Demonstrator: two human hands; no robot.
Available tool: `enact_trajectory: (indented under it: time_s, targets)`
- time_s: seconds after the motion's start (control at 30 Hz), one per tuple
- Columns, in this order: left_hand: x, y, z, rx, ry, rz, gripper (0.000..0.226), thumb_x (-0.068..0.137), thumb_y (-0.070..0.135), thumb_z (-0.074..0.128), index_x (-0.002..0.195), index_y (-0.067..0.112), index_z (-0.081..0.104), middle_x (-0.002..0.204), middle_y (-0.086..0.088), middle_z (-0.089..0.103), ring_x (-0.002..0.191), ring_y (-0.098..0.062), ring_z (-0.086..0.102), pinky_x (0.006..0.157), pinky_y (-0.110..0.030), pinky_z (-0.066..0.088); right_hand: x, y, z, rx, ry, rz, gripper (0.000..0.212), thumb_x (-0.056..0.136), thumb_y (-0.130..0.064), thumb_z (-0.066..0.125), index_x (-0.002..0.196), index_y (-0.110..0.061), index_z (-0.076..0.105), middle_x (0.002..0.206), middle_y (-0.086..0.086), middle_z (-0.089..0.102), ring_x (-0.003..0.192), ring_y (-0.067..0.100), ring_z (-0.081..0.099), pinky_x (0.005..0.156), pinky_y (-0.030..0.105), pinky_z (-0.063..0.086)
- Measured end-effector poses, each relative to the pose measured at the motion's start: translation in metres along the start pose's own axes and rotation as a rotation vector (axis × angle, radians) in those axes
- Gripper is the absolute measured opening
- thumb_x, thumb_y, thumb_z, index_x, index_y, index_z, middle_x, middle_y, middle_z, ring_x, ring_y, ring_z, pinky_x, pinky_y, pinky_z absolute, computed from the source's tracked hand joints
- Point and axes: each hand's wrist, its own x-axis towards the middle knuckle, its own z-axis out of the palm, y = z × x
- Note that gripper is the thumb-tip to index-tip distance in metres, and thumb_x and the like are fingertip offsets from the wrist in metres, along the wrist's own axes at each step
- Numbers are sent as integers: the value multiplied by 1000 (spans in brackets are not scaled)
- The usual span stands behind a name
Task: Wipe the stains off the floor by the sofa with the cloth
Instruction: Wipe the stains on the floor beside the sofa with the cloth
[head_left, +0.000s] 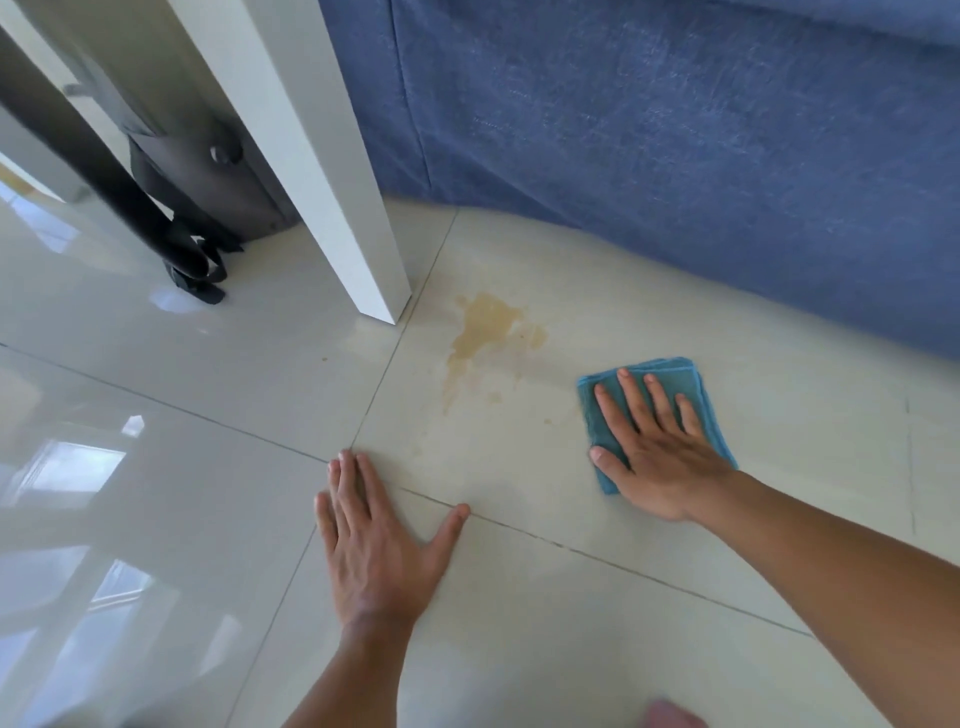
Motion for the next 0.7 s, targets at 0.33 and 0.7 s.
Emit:
enact_trajectory:
  time_s: [0.33, 0.7]
  targets:
    - [2, -1, -2, -22, -15, -2, 127, 73, 92, 35, 157, 2, 6, 167, -14, 8, 155, -20, -7, 125, -42, 0, -7, -28, 26, 22, 246, -68, 69, 96, -60, 9, 157, -35, -12, 164, -6, -25, 151, 23, -23, 123, 49, -8]
    - [0, -28, -19, 1, -111, 162, 132, 69, 97, 37, 159, 7, 2, 168, -8, -2, 154, -16, -10, 124, -33, -6, 11, -57, 18, 107, 235, 16, 75, 87, -62, -1, 156, -35, -13, 165, -7, -24, 151, 23, -24, 122, 49, -11]
